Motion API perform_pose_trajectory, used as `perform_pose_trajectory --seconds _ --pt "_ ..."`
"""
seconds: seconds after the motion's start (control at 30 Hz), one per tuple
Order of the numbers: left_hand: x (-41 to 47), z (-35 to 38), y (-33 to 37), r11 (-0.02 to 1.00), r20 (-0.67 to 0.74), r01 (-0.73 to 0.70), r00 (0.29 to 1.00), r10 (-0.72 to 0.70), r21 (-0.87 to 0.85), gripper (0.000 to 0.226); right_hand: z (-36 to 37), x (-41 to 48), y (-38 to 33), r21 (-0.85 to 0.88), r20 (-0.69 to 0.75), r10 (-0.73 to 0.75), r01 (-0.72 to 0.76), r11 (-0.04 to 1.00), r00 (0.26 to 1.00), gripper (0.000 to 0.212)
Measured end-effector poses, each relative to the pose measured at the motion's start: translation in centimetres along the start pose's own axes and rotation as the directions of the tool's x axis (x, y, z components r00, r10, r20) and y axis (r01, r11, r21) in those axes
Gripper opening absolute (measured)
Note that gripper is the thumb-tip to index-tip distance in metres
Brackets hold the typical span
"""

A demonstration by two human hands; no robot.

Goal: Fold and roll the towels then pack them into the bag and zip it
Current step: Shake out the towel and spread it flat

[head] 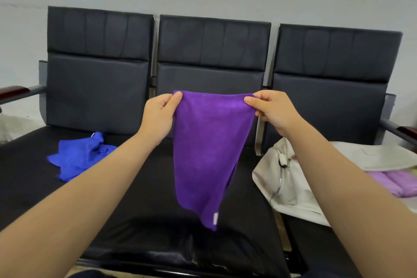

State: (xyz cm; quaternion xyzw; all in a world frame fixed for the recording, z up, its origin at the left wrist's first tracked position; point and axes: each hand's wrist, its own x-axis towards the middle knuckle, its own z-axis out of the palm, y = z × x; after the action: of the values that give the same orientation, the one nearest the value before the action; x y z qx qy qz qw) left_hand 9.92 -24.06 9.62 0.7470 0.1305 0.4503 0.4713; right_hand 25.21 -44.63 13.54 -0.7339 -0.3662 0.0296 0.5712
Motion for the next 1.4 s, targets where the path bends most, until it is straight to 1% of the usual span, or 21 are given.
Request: perform_pose_trajectory --seconds 0.03,0.13,0.17,0.23,0.3,0.37,0.43,0.5,0.53,0.63,0.7,0.73,0.8,0.87,0.97,1.1,1.17,1.23,1.3,1.33,1.4 --pt "0.0 0.0 0.0 1.000 0.004 -0.008 1.000 0.008 0.014 0.047 0.1 0.0 0.2 0.008 0.000 0.000 0.000 1.000 1.000 0.011" --pt "0.0 -0.1 0.0 1.000 -0.026 -0.009 1.000 0.009 0.001 0.018 0.1 -0.1 0.5 0.012 0.011 -0.007 0.006 1.000 1.000 0.009" --pt "0.0 -0.1 0.1 1.000 -0.040 -0.009 0.999 0.009 -0.009 0.015 -0.1 -0.1 0.5 0.019 0.027 -0.003 0.003 1.000 1.000 0.009" --pt "0.1 -0.2 0.1 1.000 -0.045 0.007 0.999 -0.006 0.014 0.018 -0.3 -0.2 0.5 0.084 0.085 0.006 -0.013 0.996 0.996 0.013" --pt "0.2 -0.4 0.3 0.999 -0.039 0.024 0.999 -0.023 0.032 0.024 -0.5 -0.1 0.4 0.211 0.150 -0.001 -0.031 0.977 0.989 0.021" --pt "0.3 -0.5 0.6 1.000 -0.025 0.014 1.000 -0.014 -0.010 0.025 -0.6 -0.1 0.2 0.345 0.204 -0.020 -0.053 0.937 0.979 0.026" --pt "0.4 -0.7 1.1 0.995 0.018 -0.009 1.000 0.011 -0.102 0.019 -0.8 0.0 0.0 0.404 0.238 -0.026 -0.075 0.912 0.971 0.024" --pt "0.7 -1.0 1.1 0.993 0.080 -0.004 0.997 0.013 -0.118 0.013 -1.0 0.3 0.2 0.372 0.223 0.010 -0.094 0.923 0.975 0.021" --pt "1.1 -1.2 0.9 0.997 0.105 0.004 0.994 0.003 -0.072 0.012 -1.0 0.5 0.5 0.326 0.198 0.044 -0.108 0.939 0.979 0.018" --pt "2.6 -1.0 -0.7 0.981 0.167 0.054 0.982 -0.086 0.188 0.011 -0.3 1.3 1.3 0.122 0.141 0.174 -0.192 0.974 0.974 0.007" --pt "3.6 -0.2 -1.5 0.959 0.156 0.129 0.973 -0.172 0.253 0.013 0.8 2.3 1.7 0.112 0.107 0.231 -0.243 0.964 0.967 0.007" --pt "4.2 0.3 -1.7 0.959 0.143 0.173 0.968 -0.208 0.223 0.013 1.3 2.8 1.8 0.141 0.074 0.236 -0.245 0.959 0.969 0.008" --pt "5.2 1.1 -1.4 0.968 0.114 0.245 0.962 -0.249 0.048 0.011 2.3 3.8 1.7 0.156 -0.013 0.198 -0.193 0.969 0.980 0.004" --pt "6.2 1.4 -0.9 0.963 0.069 0.246 0.968 -0.239 -0.113 0.007 3.0 4.4 1.7 0.175 -0.084 0.136 -0.120 0.977 0.987 0.007" --pt "6.6 0.9 -1.0 0.955 0.053 0.202 0.979 -0.195 -0.218 0.006 3.5 4.3 1.8 0.191 -0.109 0.069 -0.047 0.980 0.992 0.007" --pt "4.3 -0.1 -3.7 0.980 0.150 0.164 0.978 -0.146 -0.114 0.010 4.1 2.1 4.3 0.161 -0.084 0.094 -0.079 0.984 0.992 0.013" --pt "1.5 -0.6 -6.6 0.986 0.227 0.164 0.960 -0.162 0.009 0.018 4.8 -0.1 7.1 -0.006 -0.034 0.065 -0.065 0.998 0.997 0.021" --pt "-2.4 -1.1 -10.0 0.977 0.348 0.087 0.925 -0.151 0.194 0.030 5.5 -2.7 10.3 -0.240 0.066 0.049 -0.031 0.970 0.997 0.032" --pt "-6.7 -1.6 -13.4 0.919 0.517 -0.039 0.835 -0.186 0.393 0.030 6.2 -5.7 13.2 -0.417 0.234 0.122 -0.014 0.909 0.965 0.036" --pt "-8.9 -1.8 -14.8 0.873 0.608 -0.102 0.756 -0.244 0.477 0.023 6.5 -7.3 14.4 -0.492 0.334 0.179 0.009 0.870 0.926 0.036" --pt "-12.4 -1.8 -16.1 0.782 0.730 -0.228 0.571 -0.375 0.580 0.011 7.2 -10.2 16.5 -0.626 0.497 0.323 0.076 0.776 0.805 0.028"
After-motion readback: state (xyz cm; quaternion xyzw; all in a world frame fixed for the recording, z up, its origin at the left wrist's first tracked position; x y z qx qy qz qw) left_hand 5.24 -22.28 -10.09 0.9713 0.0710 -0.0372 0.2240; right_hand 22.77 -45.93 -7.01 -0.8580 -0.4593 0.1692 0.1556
